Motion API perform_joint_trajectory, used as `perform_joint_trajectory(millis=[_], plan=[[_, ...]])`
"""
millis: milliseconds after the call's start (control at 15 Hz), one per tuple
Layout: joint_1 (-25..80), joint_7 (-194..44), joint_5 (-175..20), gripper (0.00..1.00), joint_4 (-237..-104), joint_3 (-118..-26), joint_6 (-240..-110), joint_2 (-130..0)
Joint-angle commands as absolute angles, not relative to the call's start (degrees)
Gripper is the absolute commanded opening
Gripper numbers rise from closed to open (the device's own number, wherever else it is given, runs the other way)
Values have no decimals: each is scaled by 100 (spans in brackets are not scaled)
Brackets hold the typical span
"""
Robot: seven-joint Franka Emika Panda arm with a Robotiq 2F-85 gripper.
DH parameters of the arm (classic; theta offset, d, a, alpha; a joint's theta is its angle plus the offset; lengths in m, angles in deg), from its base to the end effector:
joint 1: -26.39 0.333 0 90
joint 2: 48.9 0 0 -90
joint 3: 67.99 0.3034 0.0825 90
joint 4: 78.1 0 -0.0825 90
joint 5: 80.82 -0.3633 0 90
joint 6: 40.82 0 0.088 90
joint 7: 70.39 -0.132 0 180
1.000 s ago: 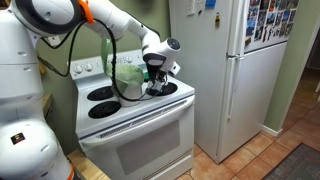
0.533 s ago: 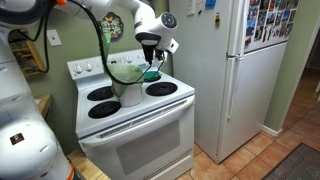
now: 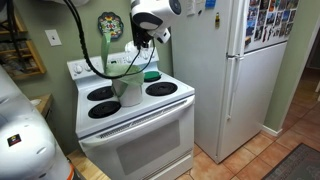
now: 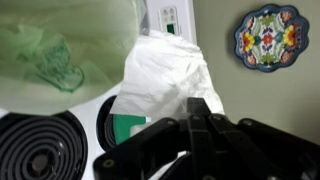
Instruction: Open the bin, pick the serviette, put it in the bin and then close the bin.
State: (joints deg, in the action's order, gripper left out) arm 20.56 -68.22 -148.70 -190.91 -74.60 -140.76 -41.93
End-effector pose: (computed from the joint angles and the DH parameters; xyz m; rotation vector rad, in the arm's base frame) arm 0.5210 -0.0087 0.5540 -1.9172 0.4671 -0.0619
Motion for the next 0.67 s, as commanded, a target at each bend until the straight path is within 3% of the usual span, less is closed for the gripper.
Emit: perform_joint_trajectory(millis=[0, 467, 600], plan=[[2015, -7226, -14307, 0, -19296, -7450, -13411, -4040], [2144, -7066, -13541, 0, -19515, -7243, -13409, -4149], [2176, -7018, -13522, 27, -19578, -7185, -13498, -4157]])
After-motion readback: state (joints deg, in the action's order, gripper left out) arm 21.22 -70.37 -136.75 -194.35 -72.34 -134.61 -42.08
